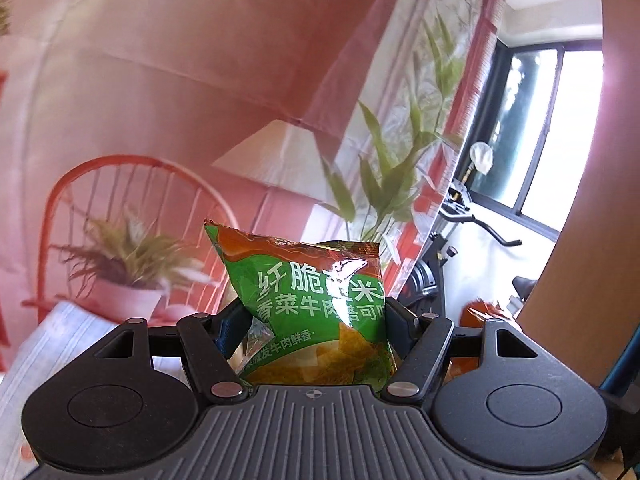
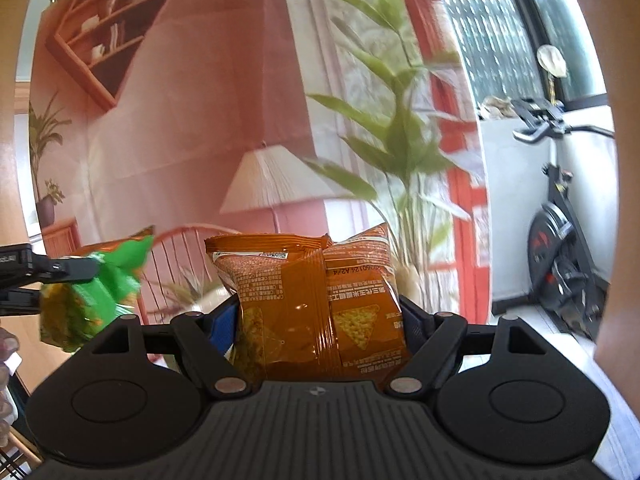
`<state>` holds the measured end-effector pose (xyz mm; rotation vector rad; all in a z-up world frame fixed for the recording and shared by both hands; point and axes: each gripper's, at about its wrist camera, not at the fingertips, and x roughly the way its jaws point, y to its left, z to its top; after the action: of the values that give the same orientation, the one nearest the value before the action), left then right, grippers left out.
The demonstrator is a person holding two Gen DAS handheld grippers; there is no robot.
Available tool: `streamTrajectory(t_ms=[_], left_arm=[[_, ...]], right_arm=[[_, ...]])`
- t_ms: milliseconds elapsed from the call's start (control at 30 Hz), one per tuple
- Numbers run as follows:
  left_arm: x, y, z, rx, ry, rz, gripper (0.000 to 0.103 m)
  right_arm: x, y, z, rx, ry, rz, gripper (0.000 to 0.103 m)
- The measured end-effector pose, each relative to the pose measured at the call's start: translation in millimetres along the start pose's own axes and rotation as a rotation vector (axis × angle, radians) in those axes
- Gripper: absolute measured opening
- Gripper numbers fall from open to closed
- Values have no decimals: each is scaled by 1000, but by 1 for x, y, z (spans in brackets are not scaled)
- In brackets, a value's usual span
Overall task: Organize snacks
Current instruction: 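Lift both bags and carry them over the cardboard box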
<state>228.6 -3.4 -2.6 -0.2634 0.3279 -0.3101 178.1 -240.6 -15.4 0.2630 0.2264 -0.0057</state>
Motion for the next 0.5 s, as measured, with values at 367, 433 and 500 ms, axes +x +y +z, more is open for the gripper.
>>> streamTrajectory(t_ms=[367, 433, 500], left_arm=[[103, 11, 15, 0, 122, -41, 73], [115, 14, 13, 5, 138, -41, 73], [131, 17, 11, -2, 158, -35, 73]], right_arm=[[95, -12, 13, -23, 59, 6, 79], [108, -16, 10, -23, 78, -2, 79], [121, -22, 8, -13, 97, -11, 79]])
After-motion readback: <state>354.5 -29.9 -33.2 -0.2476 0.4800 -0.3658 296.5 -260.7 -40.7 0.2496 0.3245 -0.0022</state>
